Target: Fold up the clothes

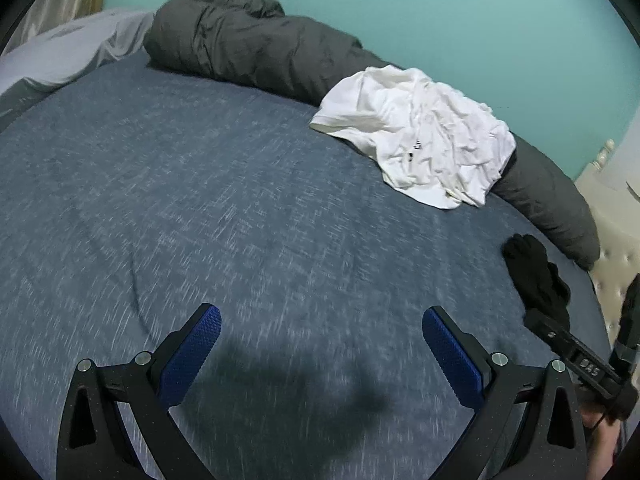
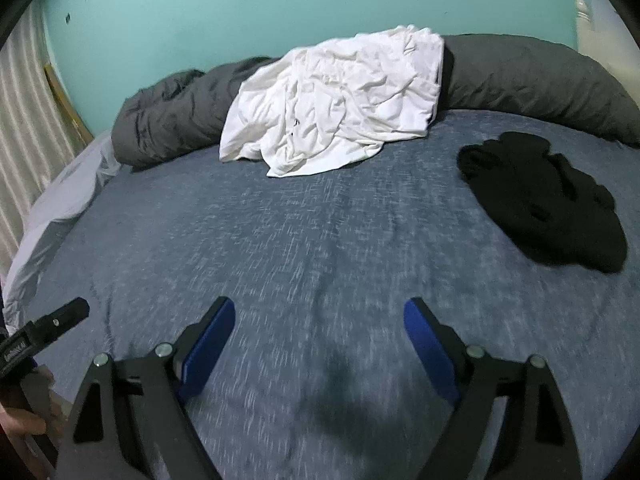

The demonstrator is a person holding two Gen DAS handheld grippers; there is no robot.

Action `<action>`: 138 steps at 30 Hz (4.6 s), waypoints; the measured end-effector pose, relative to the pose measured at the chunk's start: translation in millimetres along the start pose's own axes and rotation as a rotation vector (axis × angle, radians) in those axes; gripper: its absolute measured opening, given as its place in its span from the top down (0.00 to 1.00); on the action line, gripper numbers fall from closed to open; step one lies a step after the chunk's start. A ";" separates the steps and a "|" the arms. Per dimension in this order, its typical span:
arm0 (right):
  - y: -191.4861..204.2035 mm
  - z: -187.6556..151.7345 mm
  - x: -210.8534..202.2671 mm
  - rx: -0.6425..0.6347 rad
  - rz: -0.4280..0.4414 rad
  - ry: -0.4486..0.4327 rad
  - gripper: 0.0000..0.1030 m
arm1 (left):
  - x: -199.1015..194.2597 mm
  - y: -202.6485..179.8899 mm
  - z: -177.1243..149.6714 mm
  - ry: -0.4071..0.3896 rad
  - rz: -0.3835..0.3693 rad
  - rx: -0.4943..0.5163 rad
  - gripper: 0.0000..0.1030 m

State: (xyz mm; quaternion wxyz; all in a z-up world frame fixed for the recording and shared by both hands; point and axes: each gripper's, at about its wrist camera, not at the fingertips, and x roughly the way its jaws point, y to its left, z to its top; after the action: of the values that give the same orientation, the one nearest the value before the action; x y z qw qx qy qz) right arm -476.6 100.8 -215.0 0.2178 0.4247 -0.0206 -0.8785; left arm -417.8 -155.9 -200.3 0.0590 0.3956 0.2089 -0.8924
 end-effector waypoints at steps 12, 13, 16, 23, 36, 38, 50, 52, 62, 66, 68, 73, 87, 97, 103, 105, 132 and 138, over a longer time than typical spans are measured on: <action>26.3 88.9 136.5 0.039 0.019 0.053 0.15 | 70.9 46.2 34.8 0.089 0.023 -0.075 0.00; 28.5 95.4 144.8 0.038 0.019 0.054 0.16 | 75.6 51.0 36.8 0.090 0.032 -0.081 0.00; 36.7 114.2 170.2 0.023 0.014 0.056 0.24 | 87.6 66.7 42.2 0.102 0.034 -0.110 0.00; 53.8 147.9 225.0 0.021 -0.006 0.050 0.26 | 96.2 93.5 45.4 0.104 0.029 -0.133 0.00; 61.9 141.6 225.2 -0.100 -0.023 0.012 0.93 | 75.1 97.3 27.3 0.056 -0.009 -0.098 0.00; 61.8 133.9 209.7 -0.119 -0.012 -0.012 0.93 | 65.9 93.8 21.4 0.040 -0.013 -0.092 0.00; 62.5 46.2 73.8 -0.167 0.156 -0.050 0.93 | -20.5 76.2 -40.1 -0.049 -0.004 -0.054 0.00; 61.9 26.7 54.7 -0.159 0.177 -0.052 0.93 | -32.6 72.2 -55.0 -0.051 -0.009 -0.045 0.00; 52.8 -42.1 -53.6 -0.102 0.208 -0.113 0.93 | -103.9 61.6 -136.4 -0.055 -0.062 -0.027 0.00; 59.9 -68.1 -110.9 -0.062 0.240 -0.152 0.93 | -148.6 57.9 -153.4 -0.058 -0.084 -0.013 0.00; 64.6 -86.4 -141.1 -0.058 0.246 -0.154 0.93 | -172.3 56.1 -160.4 -0.063 -0.091 -0.001 0.00; 67.1 -132.0 -210.2 0.010 0.306 -0.172 0.93 | -229.0 53.5 -179.2 -0.083 -0.108 0.031 0.00; 62.3 -212.5 -307.0 -0.051 0.368 -0.134 0.93 | -265.7 52.2 -250.2 -0.095 -0.152 0.020 0.00; 16.7 -247.9 -252.7 -0.001 0.128 0.072 0.90 | -208.3 52.6 -291.3 0.011 -0.147 0.065 0.00; 1.4 -263.0 -234.1 0.025 0.028 0.132 0.63 | -197.6 58.0 -287.5 0.018 -0.124 0.079 0.00; -1.4 -267.8 -230.0 0.038 0.014 0.144 0.56 | -193.7 56.0 -286.6 0.033 -0.132 0.095 0.00; -55.2 -316.9 -201.2 0.236 -0.025 0.168 0.35 | -120.4 -48.8 -312.9 0.187 -0.212 0.413 0.05; -67.6 -324.3 -204.9 0.274 -0.006 0.128 0.34 | -105.5 -65.3 -319.2 0.204 -0.208 0.496 0.22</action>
State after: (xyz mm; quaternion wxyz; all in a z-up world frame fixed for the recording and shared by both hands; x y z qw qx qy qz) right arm -144.8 292.2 -286.0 0.1562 0.5055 -0.1251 -0.8393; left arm -146.2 30.8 -293.4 -0.1526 0.4622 0.0284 -0.8731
